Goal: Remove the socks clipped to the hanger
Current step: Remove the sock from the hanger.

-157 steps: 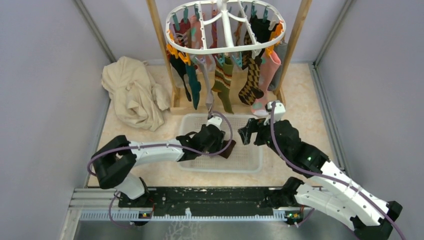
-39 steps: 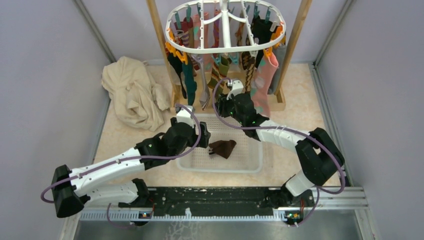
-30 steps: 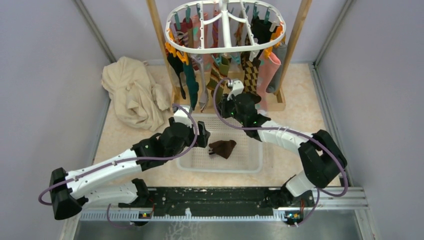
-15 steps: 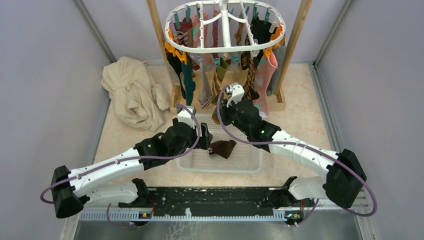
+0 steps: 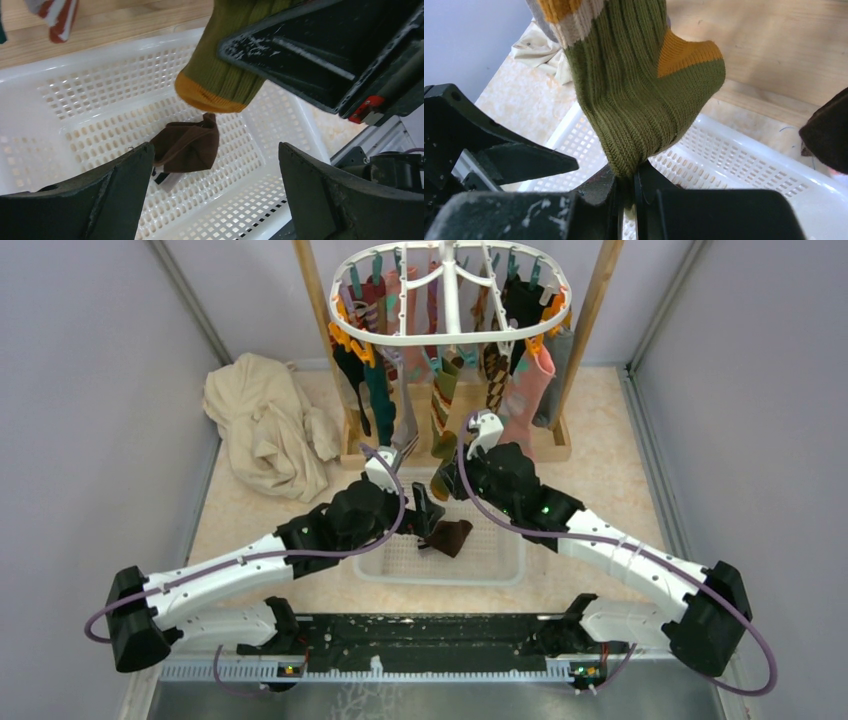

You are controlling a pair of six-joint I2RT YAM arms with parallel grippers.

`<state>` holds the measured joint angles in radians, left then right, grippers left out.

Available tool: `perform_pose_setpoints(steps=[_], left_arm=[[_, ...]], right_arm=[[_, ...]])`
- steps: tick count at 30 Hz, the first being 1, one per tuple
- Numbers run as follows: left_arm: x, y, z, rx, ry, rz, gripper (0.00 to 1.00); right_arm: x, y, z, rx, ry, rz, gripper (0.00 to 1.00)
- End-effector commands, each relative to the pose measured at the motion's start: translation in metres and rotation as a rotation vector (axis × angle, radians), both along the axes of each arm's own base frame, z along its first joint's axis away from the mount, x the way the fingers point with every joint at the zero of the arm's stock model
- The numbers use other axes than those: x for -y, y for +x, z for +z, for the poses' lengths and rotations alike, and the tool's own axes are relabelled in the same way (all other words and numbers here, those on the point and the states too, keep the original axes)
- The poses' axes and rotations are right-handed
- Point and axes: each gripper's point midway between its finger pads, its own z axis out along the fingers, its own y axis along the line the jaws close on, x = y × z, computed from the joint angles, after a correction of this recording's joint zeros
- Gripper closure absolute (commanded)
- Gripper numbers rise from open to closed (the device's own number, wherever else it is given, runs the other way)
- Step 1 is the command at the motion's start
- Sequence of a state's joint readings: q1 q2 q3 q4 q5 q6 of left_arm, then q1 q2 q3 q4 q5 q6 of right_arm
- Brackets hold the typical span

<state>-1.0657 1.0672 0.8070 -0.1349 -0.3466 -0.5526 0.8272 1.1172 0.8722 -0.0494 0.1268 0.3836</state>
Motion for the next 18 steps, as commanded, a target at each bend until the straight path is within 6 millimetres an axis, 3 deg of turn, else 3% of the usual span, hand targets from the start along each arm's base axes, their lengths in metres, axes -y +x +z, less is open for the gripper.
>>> perform_pose_setpoints(steps=[1, 6, 18], left_arm=[[0.022, -0.004, 0.016, 0.054, -0.065, -0.084, 0.01], [0.027, -0.001, 0.011, 0.075, -0.056, -0.088, 0.01], [0.015, 0.004, -0.002, 0.109, -0.017, -0.042, 0.01]], right_arm=[[-0.007, -0.012, 0.033, 0.012, 0.1, 0.047, 0.91], [-0.011, -0.019, 0.039, -0.003, 0.137, 0.08, 0.91], [-0.013, -0.025, 0.048, -0.021, 0.155, 0.103, 0.92]])
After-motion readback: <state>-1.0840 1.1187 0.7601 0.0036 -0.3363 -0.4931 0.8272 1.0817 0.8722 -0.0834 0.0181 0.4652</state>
